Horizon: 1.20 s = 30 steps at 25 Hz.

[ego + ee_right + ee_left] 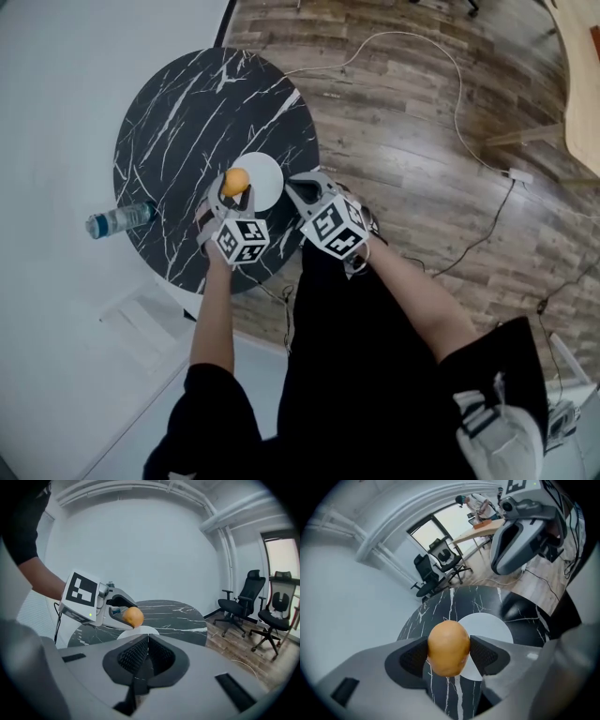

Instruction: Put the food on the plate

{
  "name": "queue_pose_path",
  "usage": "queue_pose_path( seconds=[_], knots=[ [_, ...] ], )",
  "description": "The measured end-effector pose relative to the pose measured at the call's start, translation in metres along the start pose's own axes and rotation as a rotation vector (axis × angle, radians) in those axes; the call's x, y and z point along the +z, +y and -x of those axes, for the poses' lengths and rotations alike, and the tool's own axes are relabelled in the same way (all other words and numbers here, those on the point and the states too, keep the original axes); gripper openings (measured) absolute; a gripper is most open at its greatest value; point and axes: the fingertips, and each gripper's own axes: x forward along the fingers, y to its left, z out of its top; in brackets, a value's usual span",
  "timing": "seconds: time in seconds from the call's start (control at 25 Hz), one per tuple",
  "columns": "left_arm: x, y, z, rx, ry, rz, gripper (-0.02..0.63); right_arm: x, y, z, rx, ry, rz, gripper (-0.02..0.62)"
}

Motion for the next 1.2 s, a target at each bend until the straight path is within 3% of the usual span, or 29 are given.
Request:
queue_pose_path(
  seconds=[0.32,0.84,1.2],
  knots=[
    [0.003,-0.017,-0.020,-0.070,0.005,-0.107,0.279,-0.010,-0.013,0.008,-0.060,0.014,-0.050,-0.003],
    [-0.010,-0.045,-0.025,-0.169,0.070,-0.125,0.285,-0.020,-0.027,0.015,-0.078,0.020,-0.094,-0.003],
    [-0.003,-0.042,-0.019,-0.161,0.075,-0.104,0.285,-0.024,-0.032,0.017,-0.077,0.021,-0.113,-0.003]
  ],
)
